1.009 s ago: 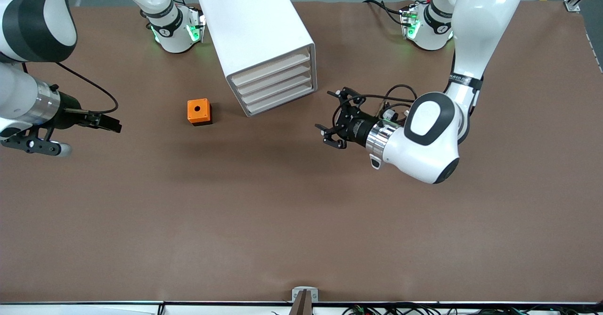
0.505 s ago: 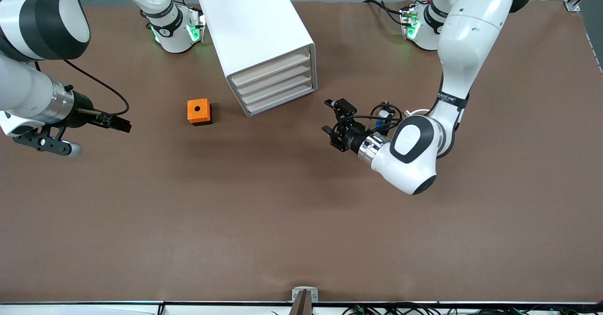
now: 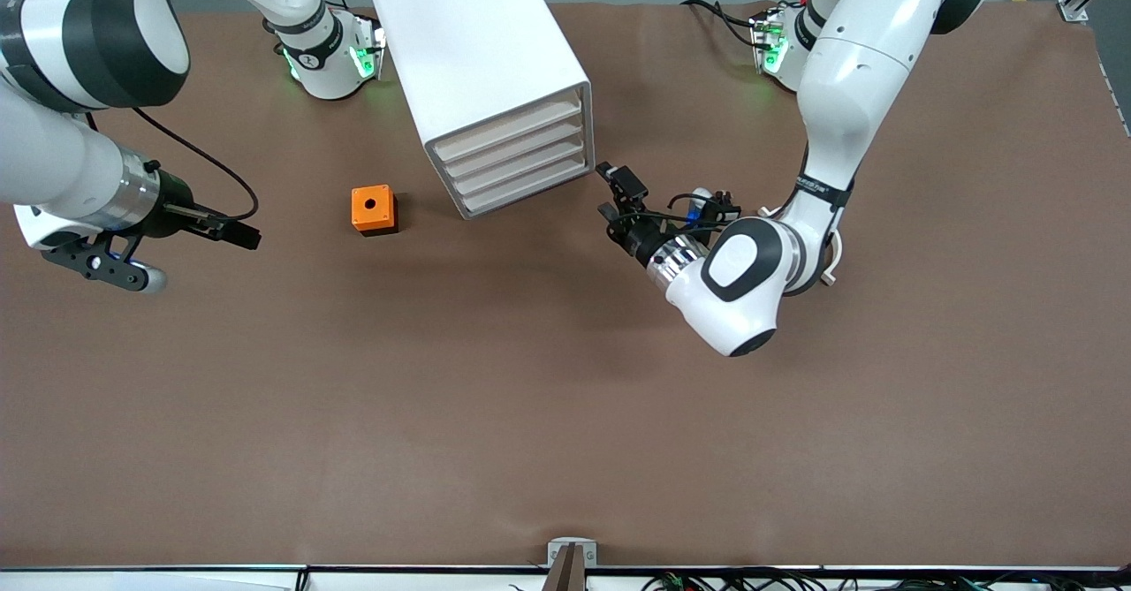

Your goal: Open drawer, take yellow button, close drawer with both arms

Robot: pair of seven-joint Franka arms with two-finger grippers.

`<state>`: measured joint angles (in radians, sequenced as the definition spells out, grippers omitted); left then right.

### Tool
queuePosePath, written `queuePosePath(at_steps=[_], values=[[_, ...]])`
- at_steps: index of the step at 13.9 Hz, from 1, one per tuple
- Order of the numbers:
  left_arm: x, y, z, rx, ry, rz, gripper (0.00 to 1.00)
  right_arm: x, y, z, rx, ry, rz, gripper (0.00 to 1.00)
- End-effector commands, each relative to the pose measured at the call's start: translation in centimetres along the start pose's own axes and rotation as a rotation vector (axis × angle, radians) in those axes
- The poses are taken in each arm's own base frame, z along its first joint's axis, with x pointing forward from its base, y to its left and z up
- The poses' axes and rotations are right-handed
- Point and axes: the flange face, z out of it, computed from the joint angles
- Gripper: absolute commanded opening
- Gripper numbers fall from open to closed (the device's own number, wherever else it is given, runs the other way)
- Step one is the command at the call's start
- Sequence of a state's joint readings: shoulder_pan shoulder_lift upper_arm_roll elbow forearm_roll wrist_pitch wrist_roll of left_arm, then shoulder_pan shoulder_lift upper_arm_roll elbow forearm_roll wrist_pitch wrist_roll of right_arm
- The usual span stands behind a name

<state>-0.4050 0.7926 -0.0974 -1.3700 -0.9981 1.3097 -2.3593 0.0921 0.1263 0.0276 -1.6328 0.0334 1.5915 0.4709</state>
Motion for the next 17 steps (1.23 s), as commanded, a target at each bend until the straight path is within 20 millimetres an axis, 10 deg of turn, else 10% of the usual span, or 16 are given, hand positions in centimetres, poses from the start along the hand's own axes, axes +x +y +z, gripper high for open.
queuePosePath(at_steps=[1,8,17], values=[[-0.8,-0.5,1.9,0.030,0.035,-0.042,0.92,-0.6,-0.9,-0.4,0.000,0.000,0.046,1.00],[-2.3,-0.5,7.2,0.066,0.106,-0.026,0.51,-1.3,-2.3,-0.4,-0.002,0.005,0.077,1.00],[-2.4,0.1,12.1,0.122,0.182,-0.044,0.50,-2.5,-4.5,-0.2,-0.006,0.011,0.119,1.00]])
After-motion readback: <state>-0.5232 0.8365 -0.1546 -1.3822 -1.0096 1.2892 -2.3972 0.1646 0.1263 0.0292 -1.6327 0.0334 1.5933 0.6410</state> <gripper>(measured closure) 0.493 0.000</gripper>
